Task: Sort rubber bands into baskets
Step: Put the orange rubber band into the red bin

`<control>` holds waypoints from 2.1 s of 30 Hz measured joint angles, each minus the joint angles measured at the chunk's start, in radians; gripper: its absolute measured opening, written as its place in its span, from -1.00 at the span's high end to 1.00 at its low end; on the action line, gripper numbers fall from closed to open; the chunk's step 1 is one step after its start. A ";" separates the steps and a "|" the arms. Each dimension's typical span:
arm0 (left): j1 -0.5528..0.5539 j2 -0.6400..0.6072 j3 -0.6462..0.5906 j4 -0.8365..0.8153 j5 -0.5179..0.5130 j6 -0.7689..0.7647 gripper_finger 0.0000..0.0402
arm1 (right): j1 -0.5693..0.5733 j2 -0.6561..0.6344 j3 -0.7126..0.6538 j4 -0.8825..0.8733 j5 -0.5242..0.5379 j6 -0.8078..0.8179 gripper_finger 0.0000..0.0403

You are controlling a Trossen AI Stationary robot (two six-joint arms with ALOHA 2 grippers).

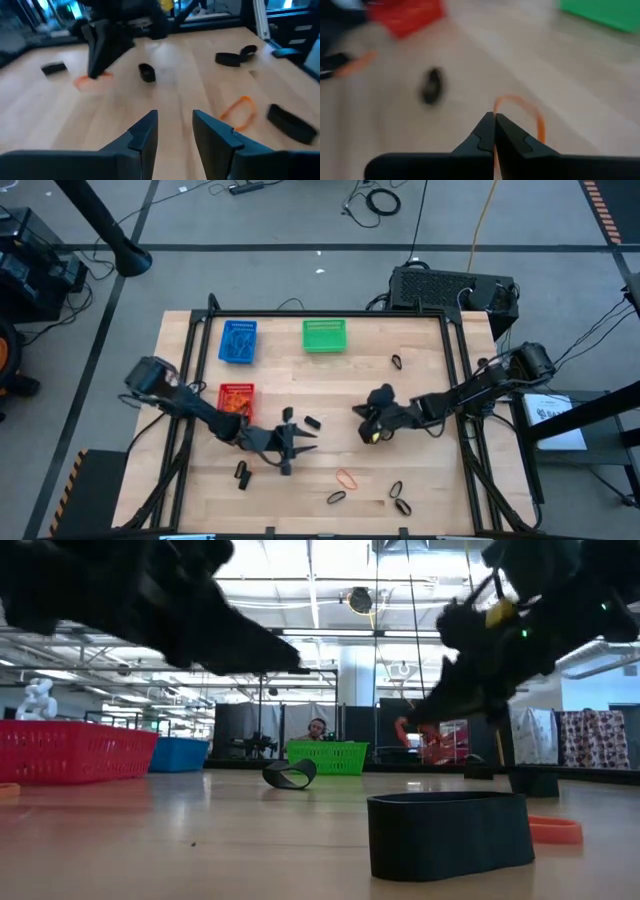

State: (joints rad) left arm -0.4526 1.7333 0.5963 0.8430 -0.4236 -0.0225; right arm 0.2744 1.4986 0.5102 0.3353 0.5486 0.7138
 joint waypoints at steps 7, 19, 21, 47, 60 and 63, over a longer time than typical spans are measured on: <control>0.052 0.203 0.070 0.204 -0.002 0.114 0.35 | 0.013 0.009 0.001 0.181 -0.190 -0.147 1.00; 0.060 0.410 0.285 0.233 -0.003 0.338 0.35 | 0.047 0.055 0.002 0.185 -0.383 -0.144 1.00; 0.057 0.420 0.300 0.216 -0.003 0.383 0.35 | 0.048 0.060 0.002 0.183 -0.411 -0.127 1.00; 0.094 0.430 0.308 0.196 0.090 0.422 0.35 | 0.068 0.134 0.002 0.285 -0.556 -0.131 1.00; 0.093 0.430 0.308 0.195 0.112 0.420 0.35 | 0.067 0.134 0.002 0.323 -0.531 -0.174 1.00; 0.093 0.430 0.308 0.195 0.112 0.419 0.35 | 0.067 0.134 0.002 0.342 -0.483 -0.199 1.00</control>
State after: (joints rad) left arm -0.3592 2.1632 0.9043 1.0382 -0.3115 0.3967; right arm 0.3412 1.6325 0.5125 0.6778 0.0653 0.5146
